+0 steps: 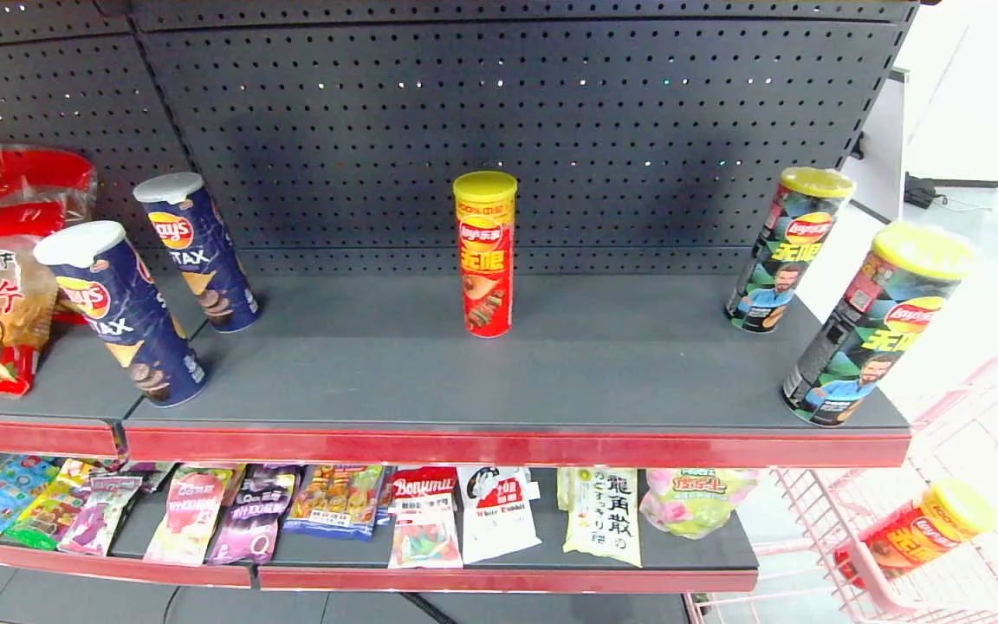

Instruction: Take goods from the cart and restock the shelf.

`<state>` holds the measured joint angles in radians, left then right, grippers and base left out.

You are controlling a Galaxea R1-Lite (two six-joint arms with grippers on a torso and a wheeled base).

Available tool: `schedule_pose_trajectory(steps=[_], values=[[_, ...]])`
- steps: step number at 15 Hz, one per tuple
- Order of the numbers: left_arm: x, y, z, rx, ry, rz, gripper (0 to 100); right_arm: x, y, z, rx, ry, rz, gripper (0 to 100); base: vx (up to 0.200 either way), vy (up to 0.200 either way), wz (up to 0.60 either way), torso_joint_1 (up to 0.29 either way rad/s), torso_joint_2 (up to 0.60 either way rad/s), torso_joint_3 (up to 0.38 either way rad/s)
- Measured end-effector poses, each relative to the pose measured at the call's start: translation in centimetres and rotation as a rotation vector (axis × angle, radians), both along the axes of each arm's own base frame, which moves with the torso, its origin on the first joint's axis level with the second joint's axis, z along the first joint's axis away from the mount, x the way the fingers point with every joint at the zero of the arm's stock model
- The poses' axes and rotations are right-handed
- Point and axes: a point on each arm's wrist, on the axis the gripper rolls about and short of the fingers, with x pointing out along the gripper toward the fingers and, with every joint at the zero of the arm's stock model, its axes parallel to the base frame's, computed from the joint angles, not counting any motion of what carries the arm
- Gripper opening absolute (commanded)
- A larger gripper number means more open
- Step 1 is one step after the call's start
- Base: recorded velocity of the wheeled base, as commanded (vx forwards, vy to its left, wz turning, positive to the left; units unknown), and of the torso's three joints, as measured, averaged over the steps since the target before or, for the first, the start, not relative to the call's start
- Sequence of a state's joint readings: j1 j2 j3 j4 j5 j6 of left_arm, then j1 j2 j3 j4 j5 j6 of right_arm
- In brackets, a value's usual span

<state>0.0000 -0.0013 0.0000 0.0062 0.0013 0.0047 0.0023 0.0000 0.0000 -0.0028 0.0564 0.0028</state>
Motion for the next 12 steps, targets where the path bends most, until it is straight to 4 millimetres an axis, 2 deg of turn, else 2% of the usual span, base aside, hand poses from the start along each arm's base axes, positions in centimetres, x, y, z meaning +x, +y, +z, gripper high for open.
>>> schedule_pose_trajectory(steps=[12], values=[[0.0,0.0,0.0,-0.002,0.0,0.0,100,0.0,0.0,0.0,0.0,0.0,0.001,100,0.0,-0.2,0.0,0.002,0.0,0.002]])
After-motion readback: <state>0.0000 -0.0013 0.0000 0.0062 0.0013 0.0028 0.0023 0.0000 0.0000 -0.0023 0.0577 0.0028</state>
